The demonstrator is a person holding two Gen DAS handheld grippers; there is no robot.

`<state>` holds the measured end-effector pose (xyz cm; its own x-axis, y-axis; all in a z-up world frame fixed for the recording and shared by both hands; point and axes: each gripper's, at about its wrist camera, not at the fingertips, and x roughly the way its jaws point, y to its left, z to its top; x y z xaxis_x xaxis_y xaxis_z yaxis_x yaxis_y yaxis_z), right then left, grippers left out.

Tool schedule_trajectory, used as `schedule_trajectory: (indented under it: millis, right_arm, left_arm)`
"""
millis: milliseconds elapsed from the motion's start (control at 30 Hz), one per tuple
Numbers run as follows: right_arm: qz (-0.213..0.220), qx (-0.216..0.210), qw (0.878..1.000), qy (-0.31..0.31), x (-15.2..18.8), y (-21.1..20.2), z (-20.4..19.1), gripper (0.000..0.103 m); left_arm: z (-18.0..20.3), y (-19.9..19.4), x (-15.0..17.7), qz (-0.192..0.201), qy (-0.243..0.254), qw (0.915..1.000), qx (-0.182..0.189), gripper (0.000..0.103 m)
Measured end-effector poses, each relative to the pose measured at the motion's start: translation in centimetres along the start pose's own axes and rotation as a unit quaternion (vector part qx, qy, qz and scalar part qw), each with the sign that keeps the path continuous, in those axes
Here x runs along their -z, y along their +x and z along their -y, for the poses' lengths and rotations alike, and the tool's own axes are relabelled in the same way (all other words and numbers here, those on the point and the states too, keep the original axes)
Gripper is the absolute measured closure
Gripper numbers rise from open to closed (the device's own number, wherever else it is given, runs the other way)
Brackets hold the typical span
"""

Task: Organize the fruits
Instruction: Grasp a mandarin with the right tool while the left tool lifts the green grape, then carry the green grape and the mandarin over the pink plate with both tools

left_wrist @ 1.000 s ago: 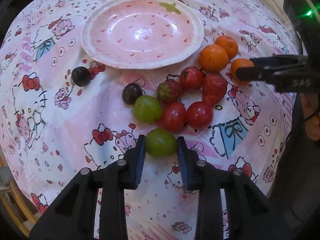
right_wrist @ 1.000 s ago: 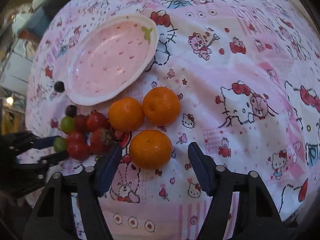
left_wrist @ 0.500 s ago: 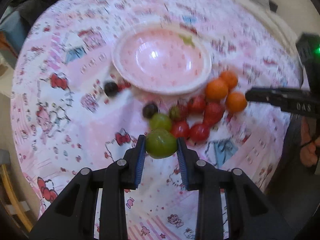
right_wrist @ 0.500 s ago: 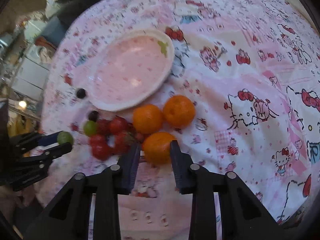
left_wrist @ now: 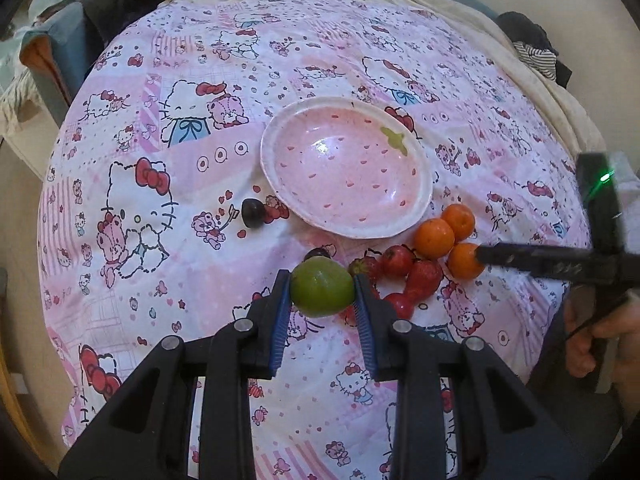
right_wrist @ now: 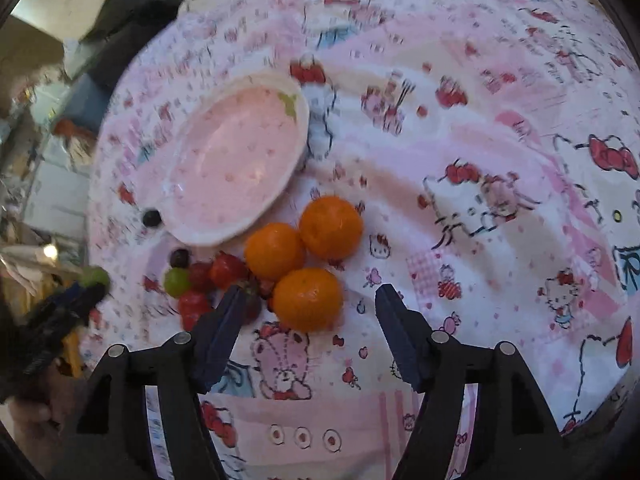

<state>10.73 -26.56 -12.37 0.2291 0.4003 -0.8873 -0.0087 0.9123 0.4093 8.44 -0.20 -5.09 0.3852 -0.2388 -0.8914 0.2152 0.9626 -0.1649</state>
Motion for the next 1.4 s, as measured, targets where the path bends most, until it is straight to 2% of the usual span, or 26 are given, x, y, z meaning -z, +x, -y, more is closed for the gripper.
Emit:
schedule_trajectory:
  millis: [133, 200, 267, 367, 533, 633, 733, 867, 1033, 1167, 1400]
  right_arm:
    - [-0.034, 0.037, 0.998, -0.037, -0.2, 2.9, -1.3, 0.035]
    - [-0.035, 0.050, 0.997, -0.047, -0.3, 3.6, -1.5, 0.036]
    - [-0.031, 0.056, 0.996, -0.056, -0.4, 4.0, -1.6, 0.058]
    - [-0.029, 0.060, 0.995, -0.070, -0.4, 3.5, -2.0, 0.058]
    - [-0.008, 0.026, 0.998, -0.057, 0.1, 0.5, -2.2, 0.058]
    - [0.025, -0.007, 0.999, -0.041, -0.4, -2.0, -2.6, 0.058]
    - [0.079, -0.037, 0.995, -0.047, -1.7, -5.4, -3.5, 0.058]
    - [0.121, -0.071, 0.989, -0.046, -4.2, -7.1, -3.9, 0.058]
    - [0.123, -0.083, 0.988, -0.041, -7.7, -5.7, -4.2, 0.058]
    - [0.103, -0.082, 0.991, -0.038, -10.5, -2.9, -4.0, 0.058]
    - [0.058, -0.075, 0.995, -0.038, -13.9, 2.9, -4.1, 0.058]
  left_arm:
    - [-0.1, 0.2, -0.2, -0.003, -0.006, 1.0000, 0.004, 0.076]
    - [0.0, 0.4, -0.3, -0.005, -0.006, 1.0000, 0.002, 0.076]
    - [0.0, 0.4, -0.2, -0.005, -0.005, 1.0000, 0.001, 0.076]
    - [-0.1, 0.3, -0.2, 0.000, -0.008, 1.0000, 0.001, 0.076]
    - [-0.5, -0.6, -0.5, 0.015, -0.014, 0.9997, -0.013, 0.076]
    - [-0.6, -1.6, -1.6, 0.034, -0.019, 0.9991, -0.017, 0.076]
    - [-0.3, -2.3, -3.0, 0.056, -0.010, 0.9980, -0.028, 0.076]
    - [0.0, -2.2, -5.4, 0.069, -0.008, 0.9973, -0.026, 0.076]
    - [0.3, -0.2, -8.1, 0.065, 0.005, 0.9975, -0.027, 0.076]
    - [0.0, 2.6, -9.9, 0.047, 0.005, 0.9987, -0.019, 0.076]
    - [-0.3, 8.1, -11.4, 0.015, 0.017, 0.9990, -0.039, 0.076]
